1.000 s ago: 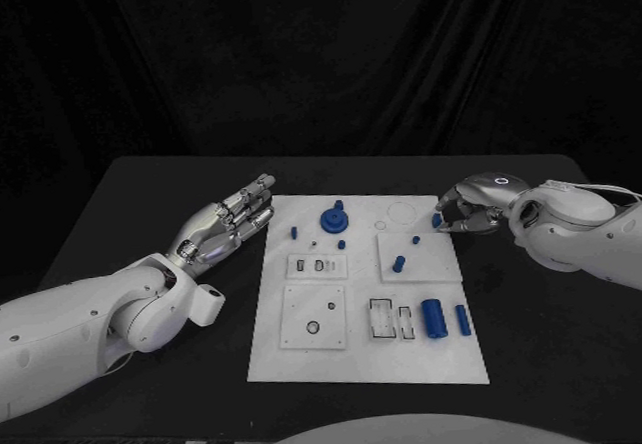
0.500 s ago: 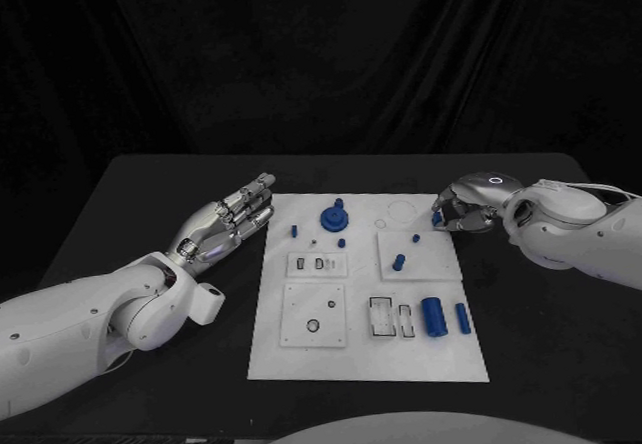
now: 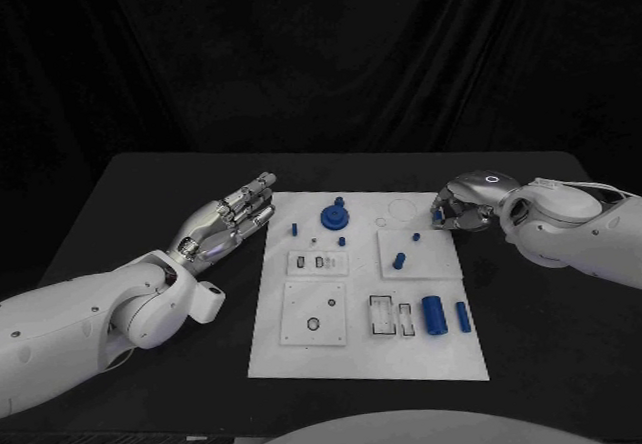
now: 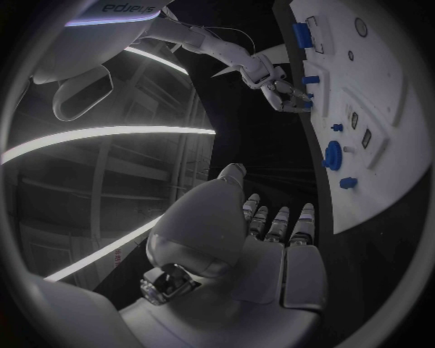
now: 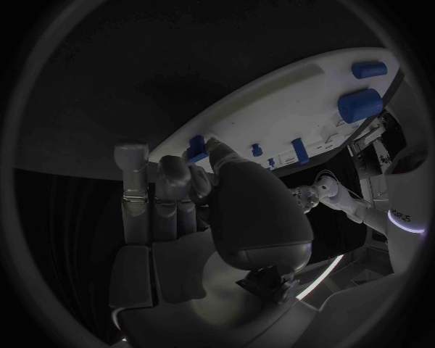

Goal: Assemble the parts on the task board

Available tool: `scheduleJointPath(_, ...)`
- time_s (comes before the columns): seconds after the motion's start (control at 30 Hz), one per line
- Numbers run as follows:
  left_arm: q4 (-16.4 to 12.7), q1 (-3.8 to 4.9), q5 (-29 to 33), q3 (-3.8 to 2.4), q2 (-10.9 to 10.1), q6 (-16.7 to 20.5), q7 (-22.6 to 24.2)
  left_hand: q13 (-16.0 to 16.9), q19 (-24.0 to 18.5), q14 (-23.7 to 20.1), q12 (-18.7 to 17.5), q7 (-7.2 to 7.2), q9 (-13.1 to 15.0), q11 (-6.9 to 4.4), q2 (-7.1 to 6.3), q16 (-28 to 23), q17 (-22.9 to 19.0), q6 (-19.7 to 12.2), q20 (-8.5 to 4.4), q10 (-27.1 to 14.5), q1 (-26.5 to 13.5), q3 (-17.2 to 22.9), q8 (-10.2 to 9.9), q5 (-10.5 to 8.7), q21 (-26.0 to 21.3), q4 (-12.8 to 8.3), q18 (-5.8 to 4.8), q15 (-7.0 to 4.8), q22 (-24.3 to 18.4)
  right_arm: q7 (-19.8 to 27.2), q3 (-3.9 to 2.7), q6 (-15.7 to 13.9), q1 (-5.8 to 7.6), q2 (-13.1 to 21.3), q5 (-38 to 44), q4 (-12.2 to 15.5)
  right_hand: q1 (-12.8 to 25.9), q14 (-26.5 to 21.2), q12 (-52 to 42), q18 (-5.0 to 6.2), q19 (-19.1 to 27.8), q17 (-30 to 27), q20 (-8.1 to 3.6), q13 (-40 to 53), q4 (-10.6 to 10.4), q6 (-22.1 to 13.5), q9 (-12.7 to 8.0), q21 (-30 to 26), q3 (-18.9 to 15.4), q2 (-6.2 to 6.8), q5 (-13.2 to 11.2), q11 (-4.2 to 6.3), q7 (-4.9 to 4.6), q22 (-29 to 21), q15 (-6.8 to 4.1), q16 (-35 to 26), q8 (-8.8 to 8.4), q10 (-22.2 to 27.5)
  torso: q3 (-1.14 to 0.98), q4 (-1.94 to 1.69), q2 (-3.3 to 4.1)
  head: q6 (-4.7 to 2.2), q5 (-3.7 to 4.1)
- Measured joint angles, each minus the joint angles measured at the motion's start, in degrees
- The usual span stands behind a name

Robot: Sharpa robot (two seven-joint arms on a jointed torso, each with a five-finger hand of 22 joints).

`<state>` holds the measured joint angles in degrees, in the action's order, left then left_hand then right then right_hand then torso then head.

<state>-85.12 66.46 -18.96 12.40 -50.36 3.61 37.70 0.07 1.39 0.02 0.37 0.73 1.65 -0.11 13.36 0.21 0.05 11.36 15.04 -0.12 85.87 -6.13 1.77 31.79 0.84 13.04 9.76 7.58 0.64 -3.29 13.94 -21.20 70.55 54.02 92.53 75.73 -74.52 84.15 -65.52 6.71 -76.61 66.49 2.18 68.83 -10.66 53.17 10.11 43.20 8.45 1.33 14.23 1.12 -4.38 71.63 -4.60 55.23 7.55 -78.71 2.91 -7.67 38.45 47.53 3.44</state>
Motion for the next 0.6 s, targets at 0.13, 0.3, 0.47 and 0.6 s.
scheduleJointPath(0.13, -0.01, 0.00, 0.00, 0.00, 0.00, -0.06, -0.09, 0.00, 0.00, -0.09, 0.00, 0.00, 0.00, 0.00, 0.00, 0.00, 0.01, 0.00, 0.00, 0.00, 0.00, 0.02, 0.00, 0.00, 0.00, -0.02, -0.01, 0.09, 0.00, 0.13, 0.00, -0.15, -0.03, -0.04, 0.00, -0.03, -0.91, 0.00, -0.16, 0.00, -0.19, 0.12, -0.05, 0.04, 0.67, 1.71, 1.65, -0.38, 0.67, -0.12, 1.94, 0.00, 0.30, 0.20, 0.00, 0.00, 0.79, 0.01, 0.00, -0.01, 0.00, 0.03, 0.01)
scheduleJointPath(0.3, -0.01, -0.01, 0.00, 0.00, 0.00, -0.12, -0.23, 0.01, 0.00, -0.21, 0.00, 0.00, 0.00, 0.00, 0.00, 0.00, 0.01, 0.00, 0.00, 0.00, 0.00, 0.16, 0.00, 0.00, 0.00, -0.16, 0.00, 0.20, 0.00, 0.25, 0.00, -0.48, -0.04, -0.03, 0.00, -0.04, -1.68, 0.00, -0.16, 0.01, -0.27, 0.12, -0.13, 0.10, 1.39, 2.33, 2.82, -0.38, 1.39, -0.08, 2.62, -0.01, 0.32, 0.31, 0.00, 0.00, 1.06, 0.01, 0.00, -0.01, 0.00, 0.03, -0.13)
scheduleJointPath(0.47, -0.01, -0.01, 0.00, 0.00, 0.00, -0.19, -0.41, 0.02, 0.00, -0.21, 0.00, 0.00, 0.00, 0.00, 0.00, 0.00, 0.02, 0.00, 0.00, 0.00, 0.00, 0.16, 0.00, 0.00, 0.00, -0.16, 0.00, 0.20, 0.05, 0.30, 0.00, -0.84, -0.05, 0.03, 0.00, -0.03, -2.42, 0.00, -0.15, 0.00, -0.27, 0.16, -0.13, 0.14, 1.93, 3.06, 3.86, -0.61, 1.92, 0.03, 2.53, -0.11, 0.17, 0.48, 0.00, -0.20, 1.37, 0.11, 0.03, 0.00, -0.04, 0.03, -0.16)
scheduleJointPath(0.6, 0.04, -0.02, 0.00, 0.00, 0.04, -0.24, -0.53, 0.02, 0.00, -0.18, 0.00, 0.07, 0.00, 0.04, 0.00, 0.00, 0.03, -0.07, 0.00, 0.04, 0.00, 0.16, 0.00, 0.00, 0.00, -0.16, -0.01, 0.22, 0.05, 0.32, 0.00, -1.15, -0.05, 0.05, 0.00, -0.01, -2.65, 0.00, -0.15, 0.00, -0.27, 0.16, -0.13, 0.20, 2.24, 3.23, 4.71, -0.61, 2.21, -0.06, 1.37, -0.11, 0.18, 0.57, 0.00, -0.22, 1.61, 0.11, 0.03, 0.02, -0.05, 0.13, -0.02)
